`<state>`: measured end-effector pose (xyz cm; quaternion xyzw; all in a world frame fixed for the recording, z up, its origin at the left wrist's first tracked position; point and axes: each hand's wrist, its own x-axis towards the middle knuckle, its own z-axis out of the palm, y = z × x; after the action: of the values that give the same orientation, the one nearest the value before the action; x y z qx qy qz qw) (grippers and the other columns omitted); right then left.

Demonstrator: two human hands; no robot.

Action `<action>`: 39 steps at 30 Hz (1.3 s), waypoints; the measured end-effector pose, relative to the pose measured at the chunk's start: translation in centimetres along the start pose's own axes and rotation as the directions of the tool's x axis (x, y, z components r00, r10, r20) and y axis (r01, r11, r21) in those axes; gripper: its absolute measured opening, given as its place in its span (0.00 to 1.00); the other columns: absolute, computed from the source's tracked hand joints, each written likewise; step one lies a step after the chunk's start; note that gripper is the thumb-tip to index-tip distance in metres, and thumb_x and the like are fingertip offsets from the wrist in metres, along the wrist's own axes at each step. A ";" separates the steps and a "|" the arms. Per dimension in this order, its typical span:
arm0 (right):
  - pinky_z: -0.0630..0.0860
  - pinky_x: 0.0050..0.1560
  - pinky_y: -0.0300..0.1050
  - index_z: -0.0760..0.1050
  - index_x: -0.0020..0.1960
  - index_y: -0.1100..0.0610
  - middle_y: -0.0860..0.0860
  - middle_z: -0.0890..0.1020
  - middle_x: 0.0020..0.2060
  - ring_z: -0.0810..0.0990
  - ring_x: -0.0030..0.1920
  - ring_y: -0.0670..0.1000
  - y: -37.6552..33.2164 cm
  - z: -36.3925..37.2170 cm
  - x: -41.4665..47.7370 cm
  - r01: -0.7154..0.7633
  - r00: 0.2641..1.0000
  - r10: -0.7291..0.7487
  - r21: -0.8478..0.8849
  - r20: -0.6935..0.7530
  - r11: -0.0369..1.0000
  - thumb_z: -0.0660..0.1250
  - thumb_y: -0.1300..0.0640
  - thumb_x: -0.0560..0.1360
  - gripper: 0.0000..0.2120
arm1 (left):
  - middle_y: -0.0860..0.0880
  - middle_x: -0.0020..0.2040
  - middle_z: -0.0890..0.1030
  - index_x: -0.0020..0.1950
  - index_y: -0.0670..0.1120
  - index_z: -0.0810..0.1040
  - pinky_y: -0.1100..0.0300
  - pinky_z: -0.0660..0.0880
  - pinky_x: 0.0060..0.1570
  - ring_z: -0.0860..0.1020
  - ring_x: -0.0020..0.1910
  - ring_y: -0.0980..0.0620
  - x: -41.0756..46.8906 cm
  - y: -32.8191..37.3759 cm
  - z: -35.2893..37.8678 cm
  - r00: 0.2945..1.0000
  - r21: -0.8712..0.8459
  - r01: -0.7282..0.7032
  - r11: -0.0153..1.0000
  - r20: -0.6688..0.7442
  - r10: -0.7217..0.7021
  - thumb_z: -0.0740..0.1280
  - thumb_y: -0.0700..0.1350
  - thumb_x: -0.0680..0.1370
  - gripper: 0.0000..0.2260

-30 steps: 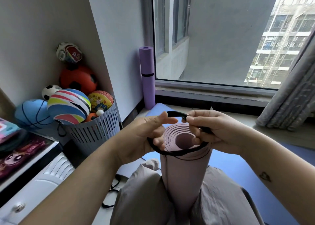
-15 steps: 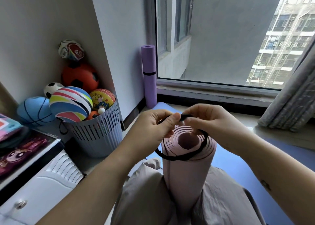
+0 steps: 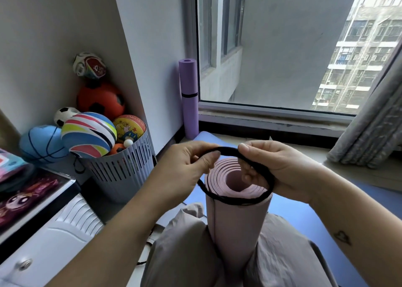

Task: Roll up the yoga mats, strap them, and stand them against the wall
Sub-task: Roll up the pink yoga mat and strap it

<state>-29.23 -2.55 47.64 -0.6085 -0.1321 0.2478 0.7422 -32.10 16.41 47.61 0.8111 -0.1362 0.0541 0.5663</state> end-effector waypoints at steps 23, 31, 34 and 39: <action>0.71 0.29 0.37 0.75 0.31 0.56 0.48 0.69 0.28 0.66 0.26 0.45 1.1 0.2 0.3 -0.022 0.999 -0.007 0.535 0.053 0.845 0.85 0.52 0.52 0.21 | 0.50 0.33 0.78 0.40 0.43 0.85 0.60 0.80 0.44 0.78 0.32 0.55 -1.0 -1.2 -0.2 0.895 -0.820 0.446 0.360 0.400 -0.196 0.72 0.44 0.70 0.05; 0.76 0.36 0.43 0.75 0.32 0.58 0.51 0.72 0.32 0.71 0.32 0.49 1.7 -0.5 -0.3 0.061 0.997 -0.016 0.640 -0.076 0.766 0.85 0.58 0.51 0.19 | 0.50 0.37 0.77 0.31 0.47 0.77 0.52 0.77 0.53 0.79 0.41 0.51 -1.9 -2.1 0.1 0.939 -0.924 0.335 0.185 0.311 -0.146 0.80 0.43 0.58 0.12; 0.75 0.36 0.45 0.72 0.30 0.58 0.51 0.68 0.30 0.69 0.31 0.50 2.2 -0.5 -0.9 0.056 0.997 0.001 0.690 -0.082 0.722 0.82 0.60 0.55 0.18 | 0.49 0.35 0.76 0.28 0.47 0.74 0.53 0.79 0.43 0.78 0.35 0.50 -1.7 -2.5 0.0 0.947 -0.974 0.206 0.092 0.174 -0.269 0.78 0.40 0.56 0.13; 0.73 0.42 0.44 0.68 0.28 0.55 0.49 0.68 0.28 0.71 0.30 0.50 2.9 -0.7 -1.3 0.115 0.988 0.007 0.755 -0.156 0.646 0.80 0.59 0.57 0.19 | 0.49 0.30 0.72 0.25 0.46 0.70 0.57 0.77 0.31 0.74 0.27 0.52 -1.2 -2.7 0.2 0.940 -0.997 0.071 -0.026 0.075 -0.333 0.70 0.38 0.60 0.09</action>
<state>-30.59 -3.40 44.87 -0.2529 0.0203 0.2132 0.9435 -32.50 17.33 44.83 0.1786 0.0390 -0.0649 0.9810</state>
